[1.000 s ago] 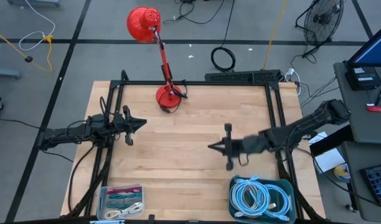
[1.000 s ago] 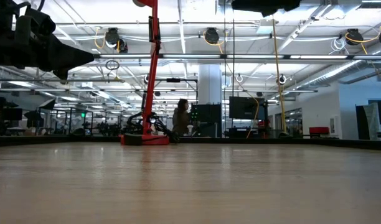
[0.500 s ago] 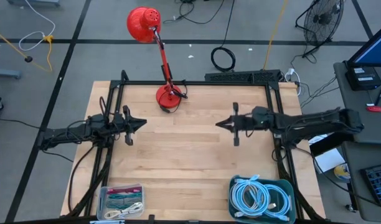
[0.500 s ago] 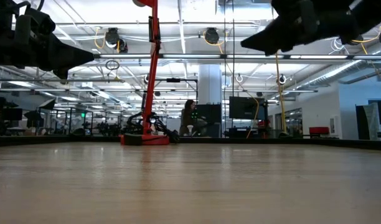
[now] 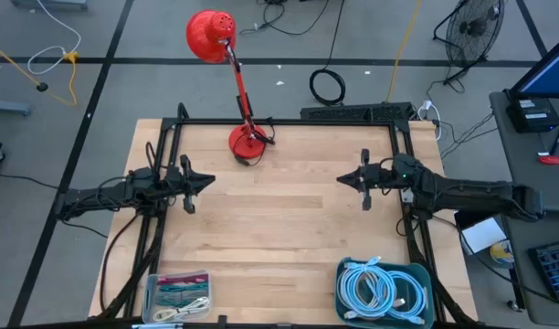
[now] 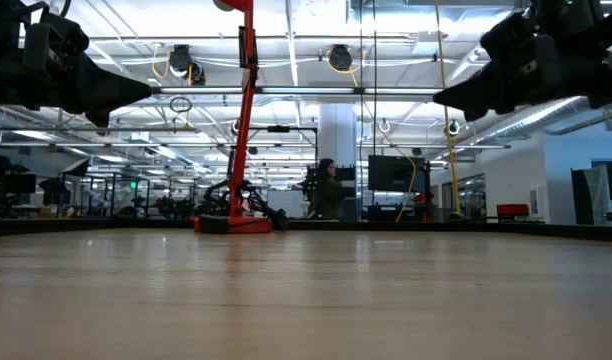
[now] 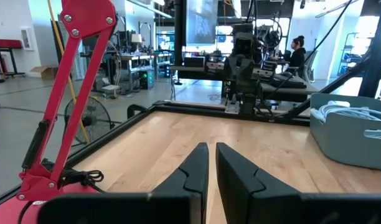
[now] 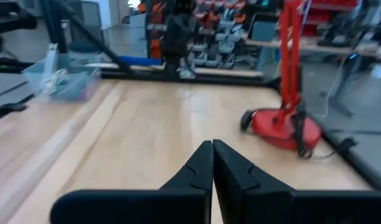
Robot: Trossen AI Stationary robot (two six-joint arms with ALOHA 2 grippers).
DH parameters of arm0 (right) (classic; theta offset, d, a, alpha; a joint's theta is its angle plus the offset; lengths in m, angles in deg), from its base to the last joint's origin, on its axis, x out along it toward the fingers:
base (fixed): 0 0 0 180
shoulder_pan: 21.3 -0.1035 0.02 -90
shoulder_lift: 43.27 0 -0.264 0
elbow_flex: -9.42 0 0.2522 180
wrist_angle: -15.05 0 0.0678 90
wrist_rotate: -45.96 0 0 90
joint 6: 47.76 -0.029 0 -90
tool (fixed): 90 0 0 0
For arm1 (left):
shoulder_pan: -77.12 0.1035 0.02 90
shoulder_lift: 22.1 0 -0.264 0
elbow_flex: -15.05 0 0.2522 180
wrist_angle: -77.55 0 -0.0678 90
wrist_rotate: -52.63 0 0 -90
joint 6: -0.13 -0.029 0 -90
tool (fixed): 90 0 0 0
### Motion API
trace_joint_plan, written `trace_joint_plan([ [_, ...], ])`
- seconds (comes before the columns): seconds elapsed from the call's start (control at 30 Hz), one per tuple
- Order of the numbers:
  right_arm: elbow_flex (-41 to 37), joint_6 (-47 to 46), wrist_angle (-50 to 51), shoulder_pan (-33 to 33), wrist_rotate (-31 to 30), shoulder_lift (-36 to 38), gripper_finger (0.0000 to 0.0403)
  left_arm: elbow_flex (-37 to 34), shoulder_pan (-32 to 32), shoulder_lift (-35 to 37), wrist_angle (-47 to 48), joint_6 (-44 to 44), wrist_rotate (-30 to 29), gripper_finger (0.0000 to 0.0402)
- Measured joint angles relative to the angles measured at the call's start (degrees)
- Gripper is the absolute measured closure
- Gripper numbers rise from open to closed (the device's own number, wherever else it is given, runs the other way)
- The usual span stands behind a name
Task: Pick & Place USB Port
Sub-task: Return to Home Position
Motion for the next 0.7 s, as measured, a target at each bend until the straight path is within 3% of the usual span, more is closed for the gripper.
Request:
trace_joint_plan([
  [0.3, -0.3, -2.5, 9.1, 0.2, -2.7, 7.8, 0.0403, 0.0, 0.0, 0.0, 0.0, 0.0, 0.0, 0.0369],
  [0.7, -9.7, -3.4, 3.4, -1.7, -5.4, 15.2, 0.0403, 0.1, 0.0, 0.0, 0.0, 0.0, 0.0, 0.0369],
])
